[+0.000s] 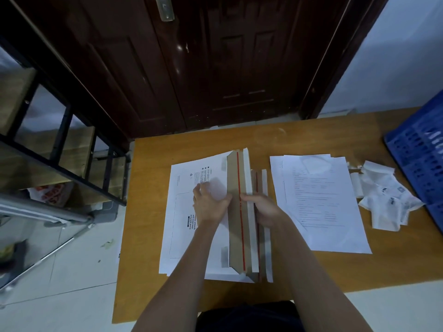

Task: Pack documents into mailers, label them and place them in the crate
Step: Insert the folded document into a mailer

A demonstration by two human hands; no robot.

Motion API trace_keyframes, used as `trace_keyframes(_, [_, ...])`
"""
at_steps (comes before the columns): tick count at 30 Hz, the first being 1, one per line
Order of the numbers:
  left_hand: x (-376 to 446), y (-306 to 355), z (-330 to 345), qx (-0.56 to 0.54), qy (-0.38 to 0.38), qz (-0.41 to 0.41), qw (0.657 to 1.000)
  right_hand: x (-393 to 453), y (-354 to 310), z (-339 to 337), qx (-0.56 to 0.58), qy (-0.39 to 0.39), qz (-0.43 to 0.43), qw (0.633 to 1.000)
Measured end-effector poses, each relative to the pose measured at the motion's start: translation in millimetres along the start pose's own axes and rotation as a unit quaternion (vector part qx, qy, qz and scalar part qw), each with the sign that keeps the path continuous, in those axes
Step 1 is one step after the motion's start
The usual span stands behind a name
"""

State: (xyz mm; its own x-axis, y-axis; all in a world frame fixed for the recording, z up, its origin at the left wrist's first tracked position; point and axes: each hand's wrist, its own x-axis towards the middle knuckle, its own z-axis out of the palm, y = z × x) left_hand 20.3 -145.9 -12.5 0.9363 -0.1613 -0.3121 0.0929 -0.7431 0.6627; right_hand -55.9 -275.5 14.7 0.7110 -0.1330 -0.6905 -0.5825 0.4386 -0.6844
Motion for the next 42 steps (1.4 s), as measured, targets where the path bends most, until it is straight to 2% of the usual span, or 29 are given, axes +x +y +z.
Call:
trace_keyframes(9, [0,10,-2,0.001,0.004,0.001,1.0,-6,-1,1,0.058,0.018,0.004,0.998])
trace_keyframes(13, [-6,17,-1,-0.002,-0.018,0.012,1.0,-5,2,-2,0.077,0.023,0.013,0.997])
trace_keyframes(18, [-11,21,1,-0.018,-0.012,0.029,0.999,-5,0,-4,0.06,0.043,0.014,0.997])
trace_keyframes(22, [-14,21,-2,0.008,0.003,0.052,0.999,-2,-5,-8,-0.004,0.034,0.012,0.999])
trace_keyframes(25, [-13,27,-4,0.071,0.0,0.135,0.988,0,-9,-6,-0.03,0.026,0.016,0.999])
trace_keyframes(28, [-14,34,-2,0.124,0.027,0.239,0.963,0,-17,1,-0.025,0.042,0.013,0.999])
trace_keyframes(30, [-14,37,2,0.161,0.046,0.255,0.952,2,-25,4,-0.046,0.053,-0.003,0.998])
trace_keyframes(32, [-13,42,5,0.188,0.054,0.226,0.954,4,-33,6,-0.072,0.065,-0.017,0.995])
trace_keyframes(35, [-13,54,5,0.179,0.045,0.14,0.973,6,-38,4,-0.092,0.096,-0.026,0.991])
trace_keyframes(40, [1,65,2,0.18,-0.094,0.016,0.979,6,-24,-1,-0.153,0.117,-0.037,0.981])
trace_keyframes(42, [6,65,2,0.157,-0.134,-0.002,0.978,4,-20,0,-0.154,0.114,-0.049,0.98])
